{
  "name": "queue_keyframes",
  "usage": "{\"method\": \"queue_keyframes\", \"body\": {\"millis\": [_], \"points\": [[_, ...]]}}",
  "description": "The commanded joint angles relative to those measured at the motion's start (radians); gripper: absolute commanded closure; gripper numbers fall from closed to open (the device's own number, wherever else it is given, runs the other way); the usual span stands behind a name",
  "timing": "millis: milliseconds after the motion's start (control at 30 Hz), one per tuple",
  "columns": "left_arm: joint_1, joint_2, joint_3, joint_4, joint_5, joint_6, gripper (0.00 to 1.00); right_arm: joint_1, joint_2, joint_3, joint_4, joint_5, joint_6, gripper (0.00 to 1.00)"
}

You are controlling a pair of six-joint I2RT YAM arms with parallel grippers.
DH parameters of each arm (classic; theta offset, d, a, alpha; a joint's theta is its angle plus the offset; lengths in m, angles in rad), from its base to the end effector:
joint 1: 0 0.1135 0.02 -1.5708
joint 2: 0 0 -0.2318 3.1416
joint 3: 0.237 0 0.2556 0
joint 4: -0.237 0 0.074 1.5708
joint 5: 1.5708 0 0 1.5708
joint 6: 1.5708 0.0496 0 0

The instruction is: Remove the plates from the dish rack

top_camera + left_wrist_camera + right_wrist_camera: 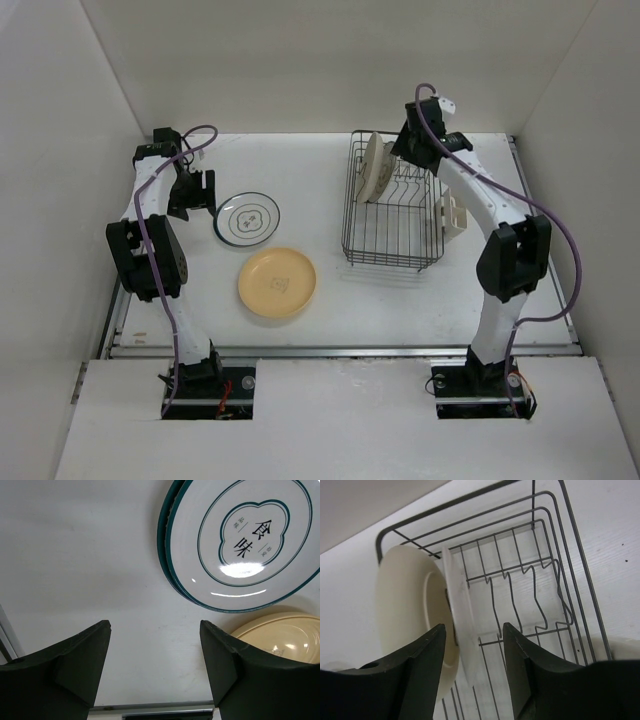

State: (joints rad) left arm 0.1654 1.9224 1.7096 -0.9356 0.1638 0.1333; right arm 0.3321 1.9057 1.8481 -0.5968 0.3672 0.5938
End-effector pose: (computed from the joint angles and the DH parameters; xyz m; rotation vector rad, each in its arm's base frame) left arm 0.4015 0.0588 0.2252 0.0042 2.6977 -0.1329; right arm 0.4247 0.1276 0.3048 0.4798 2.1239 0.1173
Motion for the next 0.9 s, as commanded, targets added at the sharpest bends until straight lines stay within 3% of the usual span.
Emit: {"method": "queue_keyframes", "body": {"millis": [0, 67, 200, 333, 400, 500, 867], "points": [[0.005, -0.048, -0.008, -0.011, 0.003, -0.014, 0.31, -0.001, 0.045, -0.015, 0.015, -0.044, 0.029, 0.45], [0.005, -0.048, -0.008, -0.011, 0.003, -0.014, 0.31, -0.001, 0.075, -0.015, 0.029, -0.100, 0.018, 0.45], [0.005, -0.048, -0.008, -0.011, 0.003, -0.014, 0.31, -0.001, 0.107, 0.026, 0.029, -0.148, -0.014, 0.58], [0.005, -0.057, -0.008, -0.011, 0.003, -0.014, 0.31, -0.001, 0.107, 0.037, 0.008, -0.125, -0.025, 0.58], [0.005, -0.057, -0.008, -0.011, 0.003, -0.014, 0.31, -0.001, 0.107, 0.037, -0.001, -0.105, -0.051, 0.71], [0.005, -0.057, -0.008, -0.011, 0.003, -0.014, 0.31, -0.001, 0.116, 0.046, -0.029, -0.074, -0.069, 1.00], [0.005, -0.057, 0.010, -0.020, -0.006, -0.014, 0.31, 0.094, 0.020, 0.216, -0.126, 0.286, -0.238, 1.00]]}}
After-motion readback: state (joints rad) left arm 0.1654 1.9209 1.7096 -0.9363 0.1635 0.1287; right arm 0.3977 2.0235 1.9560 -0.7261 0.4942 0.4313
